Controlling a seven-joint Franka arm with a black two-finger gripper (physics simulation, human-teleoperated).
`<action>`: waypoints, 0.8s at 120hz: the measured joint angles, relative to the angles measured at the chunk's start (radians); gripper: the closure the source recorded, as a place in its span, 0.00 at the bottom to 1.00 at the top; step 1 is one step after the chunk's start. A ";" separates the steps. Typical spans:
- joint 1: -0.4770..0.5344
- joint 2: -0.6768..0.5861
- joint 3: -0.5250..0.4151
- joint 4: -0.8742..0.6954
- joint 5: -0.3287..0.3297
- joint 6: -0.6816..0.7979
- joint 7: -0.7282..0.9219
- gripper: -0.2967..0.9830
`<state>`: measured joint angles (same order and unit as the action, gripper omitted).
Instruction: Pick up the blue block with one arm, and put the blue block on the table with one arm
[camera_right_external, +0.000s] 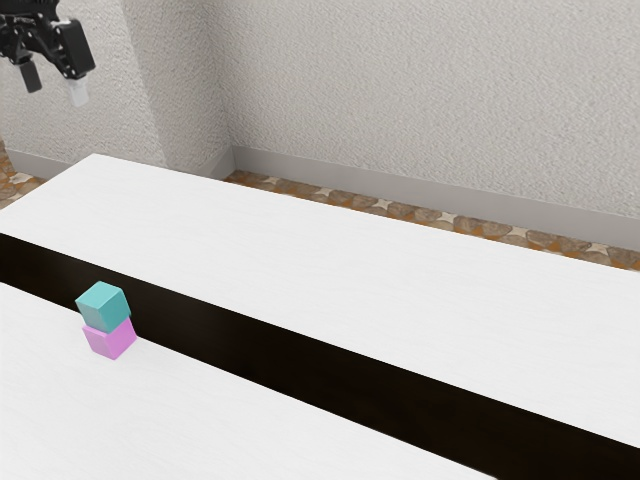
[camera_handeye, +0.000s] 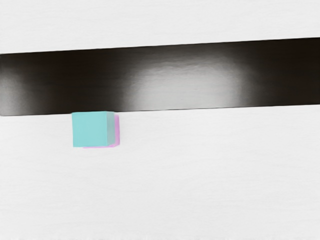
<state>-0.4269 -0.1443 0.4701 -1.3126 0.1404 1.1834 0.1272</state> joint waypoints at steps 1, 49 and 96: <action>0.000 0.000 0.000 0.000 0.001 0.000 0.001 0.23; 0.009 0.001 0.020 -0.409 -0.008 0.176 0.016 0.23; 0.023 -0.075 0.228 -0.660 0.104 0.403 0.007 0.23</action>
<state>-0.4040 -0.2198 0.6979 -1.9724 0.2445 1.5867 0.1338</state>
